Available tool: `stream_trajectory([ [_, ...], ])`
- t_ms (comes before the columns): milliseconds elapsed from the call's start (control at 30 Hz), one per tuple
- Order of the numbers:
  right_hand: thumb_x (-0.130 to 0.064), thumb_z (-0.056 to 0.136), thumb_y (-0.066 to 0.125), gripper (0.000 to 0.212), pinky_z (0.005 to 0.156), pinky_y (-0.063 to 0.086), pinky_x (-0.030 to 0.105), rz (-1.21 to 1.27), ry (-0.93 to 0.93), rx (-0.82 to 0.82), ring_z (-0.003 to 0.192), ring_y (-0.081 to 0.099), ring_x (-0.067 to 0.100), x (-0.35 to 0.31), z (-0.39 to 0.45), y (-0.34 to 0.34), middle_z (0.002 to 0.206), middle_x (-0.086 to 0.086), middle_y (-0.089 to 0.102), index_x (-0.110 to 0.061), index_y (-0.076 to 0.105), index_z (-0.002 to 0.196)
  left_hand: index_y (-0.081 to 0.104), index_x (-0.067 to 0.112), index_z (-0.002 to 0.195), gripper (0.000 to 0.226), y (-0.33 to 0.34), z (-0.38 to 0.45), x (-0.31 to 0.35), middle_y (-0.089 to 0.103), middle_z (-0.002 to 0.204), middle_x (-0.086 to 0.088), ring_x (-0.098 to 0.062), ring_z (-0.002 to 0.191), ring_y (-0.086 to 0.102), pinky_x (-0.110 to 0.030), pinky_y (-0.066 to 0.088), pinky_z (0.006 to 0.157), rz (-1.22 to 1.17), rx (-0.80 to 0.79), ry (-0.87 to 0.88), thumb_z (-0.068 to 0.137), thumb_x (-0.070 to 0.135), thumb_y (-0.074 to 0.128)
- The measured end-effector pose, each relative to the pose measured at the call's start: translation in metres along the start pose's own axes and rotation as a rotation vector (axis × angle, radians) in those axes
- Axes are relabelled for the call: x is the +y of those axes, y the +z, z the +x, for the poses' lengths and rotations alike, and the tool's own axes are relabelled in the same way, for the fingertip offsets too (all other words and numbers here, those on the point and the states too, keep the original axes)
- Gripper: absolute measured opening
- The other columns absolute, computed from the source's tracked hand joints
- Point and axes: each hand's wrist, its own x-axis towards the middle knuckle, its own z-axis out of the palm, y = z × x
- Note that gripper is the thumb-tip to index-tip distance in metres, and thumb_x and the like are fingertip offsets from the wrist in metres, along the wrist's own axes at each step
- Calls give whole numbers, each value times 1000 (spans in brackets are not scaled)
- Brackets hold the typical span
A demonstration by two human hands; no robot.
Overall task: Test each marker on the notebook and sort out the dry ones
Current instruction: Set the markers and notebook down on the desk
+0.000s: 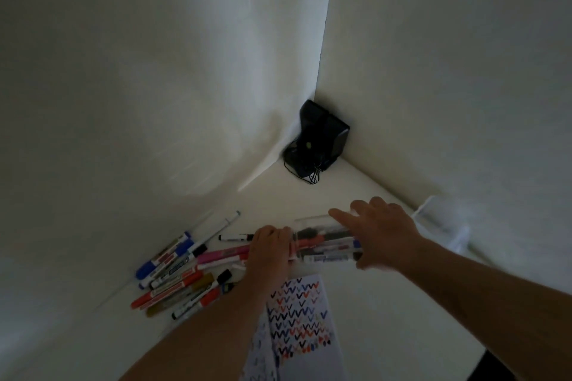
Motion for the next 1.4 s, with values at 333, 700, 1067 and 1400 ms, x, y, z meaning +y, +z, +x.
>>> stream_trajectory([
  [333,-57,74,83,119,110,46,47,118,71,-97,140,30,23,23,-13,-4,162,-4,27,-48,0,159,61,24,121,49,-13,10,-21,66,111,1,-26,109,53,-42,43,97,111,-64,-82,78,41,75],
  [700,-58,75,83,120,110,43,45,-7,38,-87,138,36,24,22,-8,-4,160,-1,29,-45,-1,160,26,29,156,94,-18,13,-30,42,145,-3,-30,133,37,-45,33,113,106,-148,-91,76,54,69],
  [1067,-61,75,82,119,112,42,44,14,57,-64,139,36,24,42,-12,-15,160,-2,30,-45,0,160,18,36,159,91,-28,2,-9,20,164,-3,-32,150,16,-49,19,124,8,-113,-84,85,59,66],
  [1400,-61,74,82,117,109,43,46,99,-72,84,135,37,24,3,8,-30,159,-1,32,-46,1,158,71,29,110,39,-50,0,-2,75,110,-6,-16,86,75,-33,62,72,-1454,287,-818,104,-1,47],
])
